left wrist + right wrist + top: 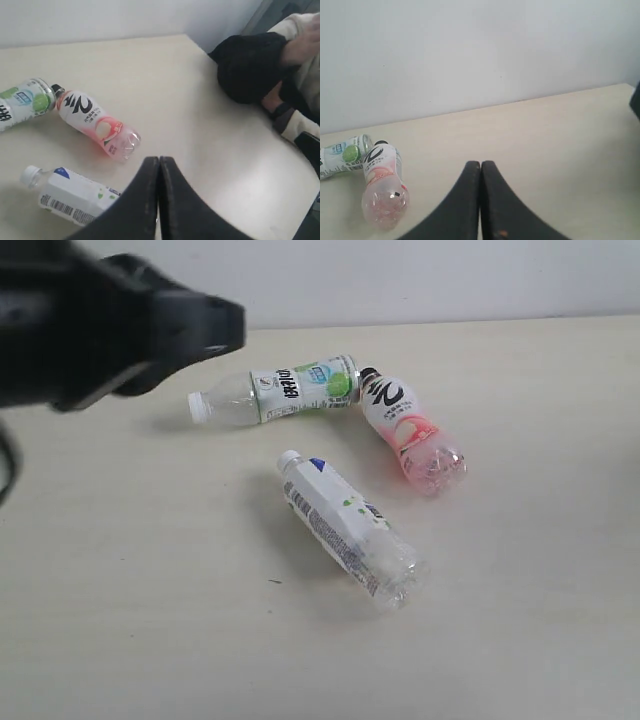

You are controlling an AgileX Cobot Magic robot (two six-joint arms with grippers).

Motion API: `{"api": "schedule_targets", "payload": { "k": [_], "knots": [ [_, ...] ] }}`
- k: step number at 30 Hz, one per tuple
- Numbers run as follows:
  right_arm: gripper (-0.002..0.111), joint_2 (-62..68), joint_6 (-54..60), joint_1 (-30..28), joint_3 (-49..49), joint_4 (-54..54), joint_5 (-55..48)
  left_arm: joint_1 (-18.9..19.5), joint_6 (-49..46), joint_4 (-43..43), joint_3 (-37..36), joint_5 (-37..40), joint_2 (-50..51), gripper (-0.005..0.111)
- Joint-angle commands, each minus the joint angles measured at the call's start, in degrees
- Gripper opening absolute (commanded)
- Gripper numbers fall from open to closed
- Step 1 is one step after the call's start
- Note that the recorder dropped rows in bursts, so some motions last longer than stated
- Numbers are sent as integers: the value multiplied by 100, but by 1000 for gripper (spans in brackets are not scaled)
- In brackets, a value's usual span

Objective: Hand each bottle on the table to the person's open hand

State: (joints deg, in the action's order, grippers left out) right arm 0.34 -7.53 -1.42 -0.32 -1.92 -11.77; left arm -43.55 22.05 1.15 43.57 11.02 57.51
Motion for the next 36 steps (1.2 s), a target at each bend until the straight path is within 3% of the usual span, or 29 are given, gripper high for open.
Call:
{"api": "schedule_targets", "payload": {
  "k": [1, 7, 15, 17, 24, 36],
  "knots": [
    [1, -34, -6, 8, 32, -5, 24, 20, -235, -59, -1338, -702, -1566, 3],
    [1, -34, -6, 8, 32, -5, 24, 20, -223, -59, -2904, -1142, -3163, 3],
    [1, -34, -6, 8, 32, -5, 24, 20, -264, -148, -4314, -2213, -4173, 3],
    [1, -34, -6, 8, 32, -42, 22, 20, -277, -205, -4357, -2352, -4359, 3],
    [1, -34, -6, 8, 32, -67, 22, 20, -384, -693, -4357, -998, -4905, 3],
    [1, -34, -6, 8, 32, -67, 22, 20, -239, -694, -4357, -707, -4976, 3]
  ]
}}
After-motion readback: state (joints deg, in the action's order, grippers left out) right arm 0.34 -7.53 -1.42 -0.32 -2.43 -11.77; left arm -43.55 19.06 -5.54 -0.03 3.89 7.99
